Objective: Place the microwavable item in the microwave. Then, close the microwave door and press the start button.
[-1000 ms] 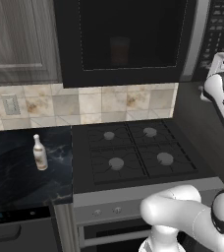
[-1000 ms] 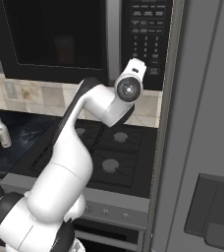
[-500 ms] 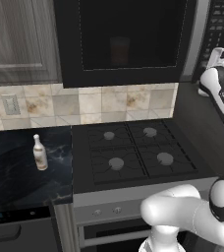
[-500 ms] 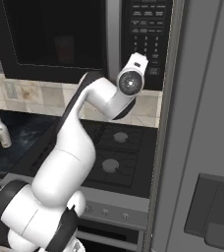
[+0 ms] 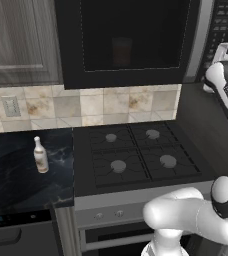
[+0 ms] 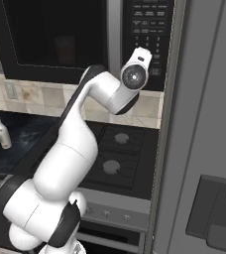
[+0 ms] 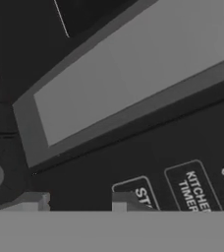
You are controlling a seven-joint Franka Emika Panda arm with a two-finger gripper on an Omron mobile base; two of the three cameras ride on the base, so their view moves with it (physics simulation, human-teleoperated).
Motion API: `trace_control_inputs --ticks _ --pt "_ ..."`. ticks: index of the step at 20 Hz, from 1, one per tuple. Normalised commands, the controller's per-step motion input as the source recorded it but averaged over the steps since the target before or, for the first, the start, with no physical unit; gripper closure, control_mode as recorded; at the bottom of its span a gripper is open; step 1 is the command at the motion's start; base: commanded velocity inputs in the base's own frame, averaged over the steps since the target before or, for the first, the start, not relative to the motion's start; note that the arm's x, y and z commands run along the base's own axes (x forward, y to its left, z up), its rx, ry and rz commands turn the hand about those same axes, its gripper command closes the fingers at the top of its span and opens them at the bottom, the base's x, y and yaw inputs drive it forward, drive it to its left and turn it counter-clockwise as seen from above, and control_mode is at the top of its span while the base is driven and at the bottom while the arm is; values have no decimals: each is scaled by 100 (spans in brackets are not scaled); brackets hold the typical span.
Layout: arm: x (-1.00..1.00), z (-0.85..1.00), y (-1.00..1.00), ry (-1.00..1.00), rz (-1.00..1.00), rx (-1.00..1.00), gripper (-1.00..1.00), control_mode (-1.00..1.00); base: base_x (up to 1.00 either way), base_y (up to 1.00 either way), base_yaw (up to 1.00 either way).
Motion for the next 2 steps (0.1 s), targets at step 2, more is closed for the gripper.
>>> trace_control_inputs --ticks 2 --pt "8 -27 0 0 0 0 -100 -100 0 0 0"
